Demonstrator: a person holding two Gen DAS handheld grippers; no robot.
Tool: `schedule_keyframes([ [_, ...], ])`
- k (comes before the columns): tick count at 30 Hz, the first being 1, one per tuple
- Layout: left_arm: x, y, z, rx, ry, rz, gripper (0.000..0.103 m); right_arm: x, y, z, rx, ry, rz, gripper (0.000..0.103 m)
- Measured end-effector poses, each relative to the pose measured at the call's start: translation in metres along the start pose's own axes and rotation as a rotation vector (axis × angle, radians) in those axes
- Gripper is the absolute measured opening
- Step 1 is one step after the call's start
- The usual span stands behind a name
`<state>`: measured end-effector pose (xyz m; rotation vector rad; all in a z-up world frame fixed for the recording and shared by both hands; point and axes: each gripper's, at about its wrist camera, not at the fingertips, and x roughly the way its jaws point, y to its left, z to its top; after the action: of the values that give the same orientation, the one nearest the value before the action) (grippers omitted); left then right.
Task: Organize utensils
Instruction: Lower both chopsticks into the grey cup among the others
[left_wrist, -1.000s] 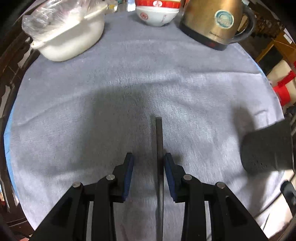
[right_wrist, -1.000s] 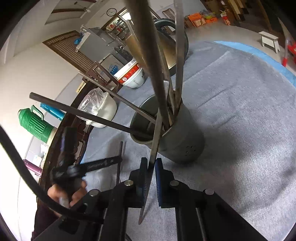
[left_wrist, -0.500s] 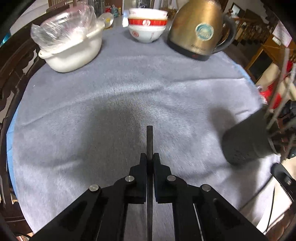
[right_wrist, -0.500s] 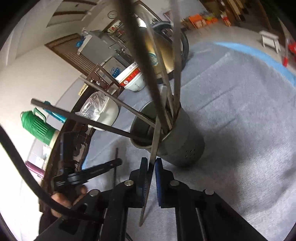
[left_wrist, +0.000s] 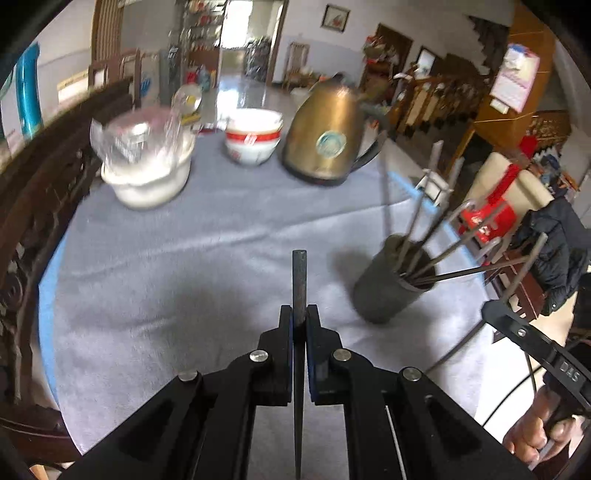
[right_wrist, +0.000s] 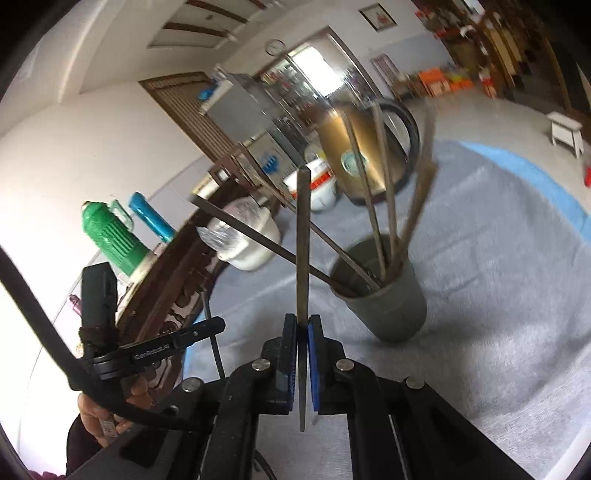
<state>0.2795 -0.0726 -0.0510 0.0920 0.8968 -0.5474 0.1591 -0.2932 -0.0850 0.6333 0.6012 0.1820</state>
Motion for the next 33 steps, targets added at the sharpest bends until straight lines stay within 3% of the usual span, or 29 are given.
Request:
schedule_keyframes([
  [18, -0.093, -0.072, 0.041, 0.138, -0.229, -0.063, 0.006, -0.079, 0.023, 0.044, -0.077, -0.225, -0.056, 0.007],
  [27, -0.108, -0.1, 0.076, 0.135, -0.331, -0.06, 0.006, -0.094, 0.039, 0.06, -0.141, -0.381, -0.172, 0.007],
  [33, -0.104, -0.115, 0.088, 0.128, -0.407, -0.04, 0.006, -0.083, 0.042, 0.062, -0.165, -0.467, -0.26, 0.007],
])
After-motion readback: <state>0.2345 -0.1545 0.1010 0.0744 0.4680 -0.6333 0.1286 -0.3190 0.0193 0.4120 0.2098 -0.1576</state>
